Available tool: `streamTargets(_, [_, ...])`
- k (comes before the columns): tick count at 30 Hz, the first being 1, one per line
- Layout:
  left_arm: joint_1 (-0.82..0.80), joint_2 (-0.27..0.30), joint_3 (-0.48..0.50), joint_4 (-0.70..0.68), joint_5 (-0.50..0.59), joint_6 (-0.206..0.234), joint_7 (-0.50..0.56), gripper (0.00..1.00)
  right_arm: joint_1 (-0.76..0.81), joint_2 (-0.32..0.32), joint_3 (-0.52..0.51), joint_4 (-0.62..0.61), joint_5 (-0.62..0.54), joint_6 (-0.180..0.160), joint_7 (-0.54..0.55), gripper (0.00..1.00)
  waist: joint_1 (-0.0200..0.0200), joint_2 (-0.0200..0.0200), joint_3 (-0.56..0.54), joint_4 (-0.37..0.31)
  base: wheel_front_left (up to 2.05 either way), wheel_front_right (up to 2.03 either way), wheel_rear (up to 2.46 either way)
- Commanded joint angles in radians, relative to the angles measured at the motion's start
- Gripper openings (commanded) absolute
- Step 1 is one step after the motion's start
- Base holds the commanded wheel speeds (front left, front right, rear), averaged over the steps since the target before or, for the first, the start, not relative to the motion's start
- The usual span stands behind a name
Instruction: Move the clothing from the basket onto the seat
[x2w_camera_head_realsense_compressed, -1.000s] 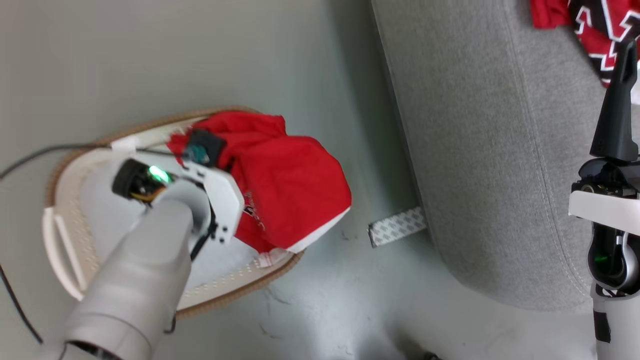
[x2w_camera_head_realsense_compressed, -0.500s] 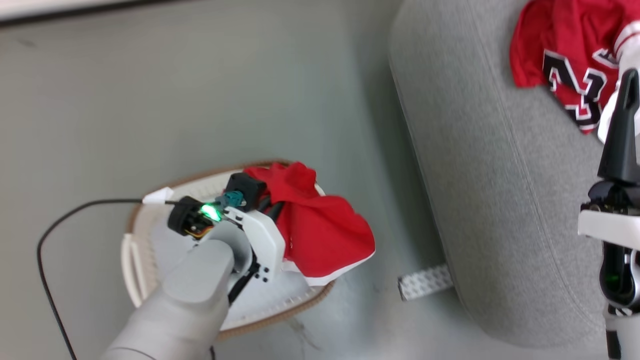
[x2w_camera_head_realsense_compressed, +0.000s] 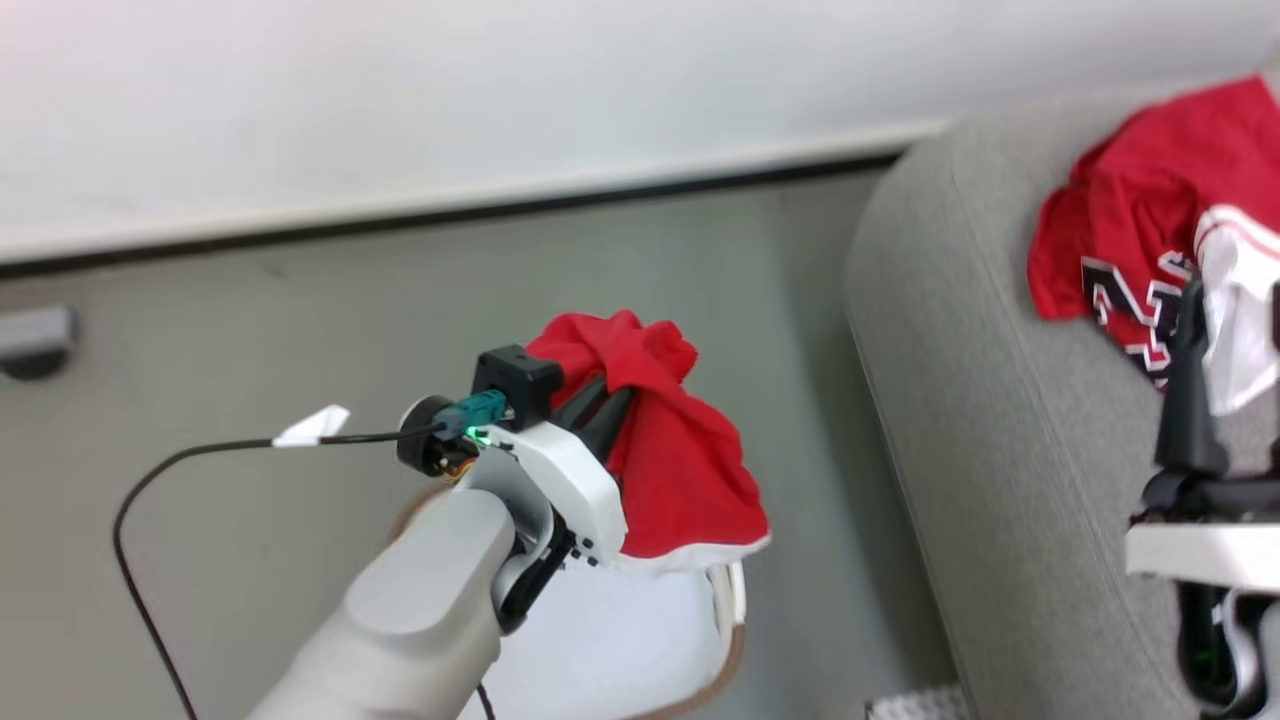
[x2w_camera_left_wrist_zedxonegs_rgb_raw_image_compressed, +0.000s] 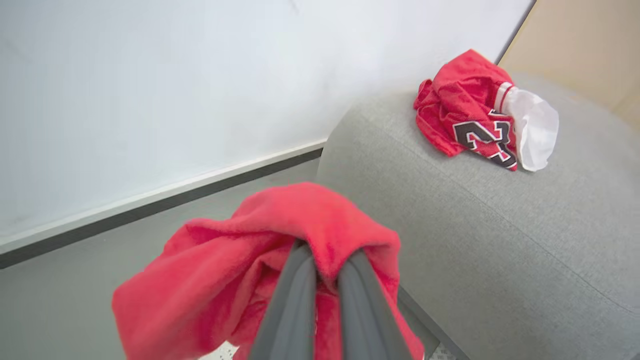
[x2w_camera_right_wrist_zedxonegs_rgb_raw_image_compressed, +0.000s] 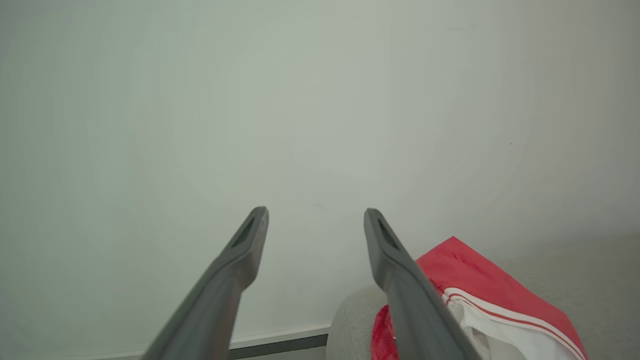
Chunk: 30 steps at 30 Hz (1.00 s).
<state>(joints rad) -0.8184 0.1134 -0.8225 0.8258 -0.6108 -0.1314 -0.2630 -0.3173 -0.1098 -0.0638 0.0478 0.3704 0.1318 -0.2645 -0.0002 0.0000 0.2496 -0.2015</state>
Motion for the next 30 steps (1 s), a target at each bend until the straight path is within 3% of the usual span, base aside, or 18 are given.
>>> streamTargets(1, [0.024,0.012,0.020,-0.042,0.004,0.002,-0.002,0.00,0.031,-0.002,0.015,0.014,0.012,-0.002,0.000,1.00,0.0002,0.0000,-0.085,0.044,0.00,0.00,0.00])
streamTargets(12, [0.035,0.042,0.097,-0.247,0.017,0.040,-0.001,0.00,0.112,0.000,0.170,0.089,0.056,-0.002,0.001,1.00,0.0002,0.0000,-0.202,0.097,0.00,0.00,0.00])
streamTargets(21, [0.010,0.076,0.121,-0.421,0.018,0.104,0.051,0.00,0.139,0.018,0.242,0.113,0.065,-0.002,0.001,1.00,0.0002,0.0000,-0.217,0.129,0.00,0.00,0.00])
streamTargets(30, [0.055,0.093,0.115,-0.490,-0.003,0.126,0.082,0.00,0.114,0.000,0.278,0.119,0.059,-0.002,0.001,1.00,0.0002,0.0000,-0.197,0.142,0.00,0.00,0.00])
